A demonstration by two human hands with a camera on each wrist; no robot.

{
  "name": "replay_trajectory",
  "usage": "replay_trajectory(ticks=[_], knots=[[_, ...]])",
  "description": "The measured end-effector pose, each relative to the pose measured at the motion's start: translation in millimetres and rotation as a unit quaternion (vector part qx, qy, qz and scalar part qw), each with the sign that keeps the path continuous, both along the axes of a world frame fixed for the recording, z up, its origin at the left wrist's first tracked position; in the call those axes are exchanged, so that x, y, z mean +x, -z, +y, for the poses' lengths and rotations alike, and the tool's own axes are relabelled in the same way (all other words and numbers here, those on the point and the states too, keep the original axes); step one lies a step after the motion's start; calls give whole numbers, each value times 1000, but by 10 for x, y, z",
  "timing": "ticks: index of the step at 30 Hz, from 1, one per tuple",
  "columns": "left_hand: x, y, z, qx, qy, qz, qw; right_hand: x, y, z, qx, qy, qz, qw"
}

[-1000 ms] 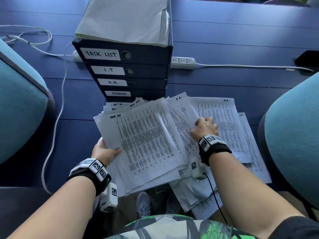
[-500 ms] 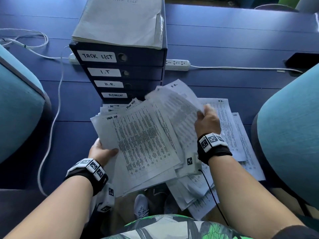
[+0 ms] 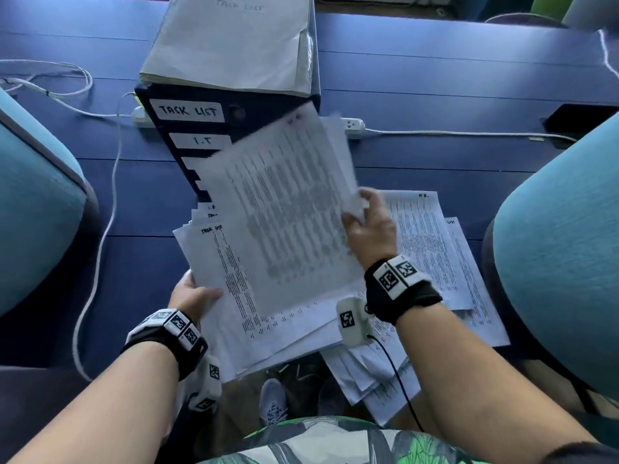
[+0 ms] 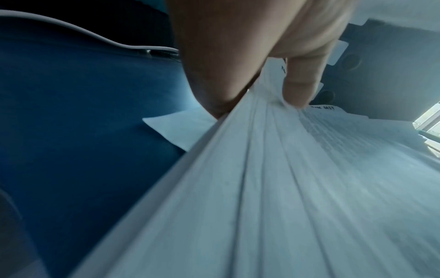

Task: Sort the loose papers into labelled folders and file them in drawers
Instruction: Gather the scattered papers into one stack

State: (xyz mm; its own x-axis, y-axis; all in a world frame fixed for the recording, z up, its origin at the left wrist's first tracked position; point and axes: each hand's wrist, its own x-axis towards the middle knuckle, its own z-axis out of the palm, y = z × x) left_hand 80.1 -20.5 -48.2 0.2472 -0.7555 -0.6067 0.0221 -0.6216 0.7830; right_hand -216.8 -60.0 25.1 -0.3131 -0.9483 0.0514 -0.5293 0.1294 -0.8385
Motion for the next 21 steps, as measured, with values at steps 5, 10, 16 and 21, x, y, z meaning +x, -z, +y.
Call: replay_trajectory(ticks=[5, 10, 16, 21], knots=[[-15, -93, -64, 29, -48, 55, 997, 149, 410, 230, 197, -23, -2, 980], [-83, -80, 32, -32, -20, -29, 999, 350, 579, 302, 249, -91, -3, 964], [3, -166, 39, -73, -77, -44, 993, 305, 719, 231, 220, -51, 76, 971], [251, -99, 19, -58, -57, -56, 995, 137, 765, 201, 285, 45, 51, 956]])
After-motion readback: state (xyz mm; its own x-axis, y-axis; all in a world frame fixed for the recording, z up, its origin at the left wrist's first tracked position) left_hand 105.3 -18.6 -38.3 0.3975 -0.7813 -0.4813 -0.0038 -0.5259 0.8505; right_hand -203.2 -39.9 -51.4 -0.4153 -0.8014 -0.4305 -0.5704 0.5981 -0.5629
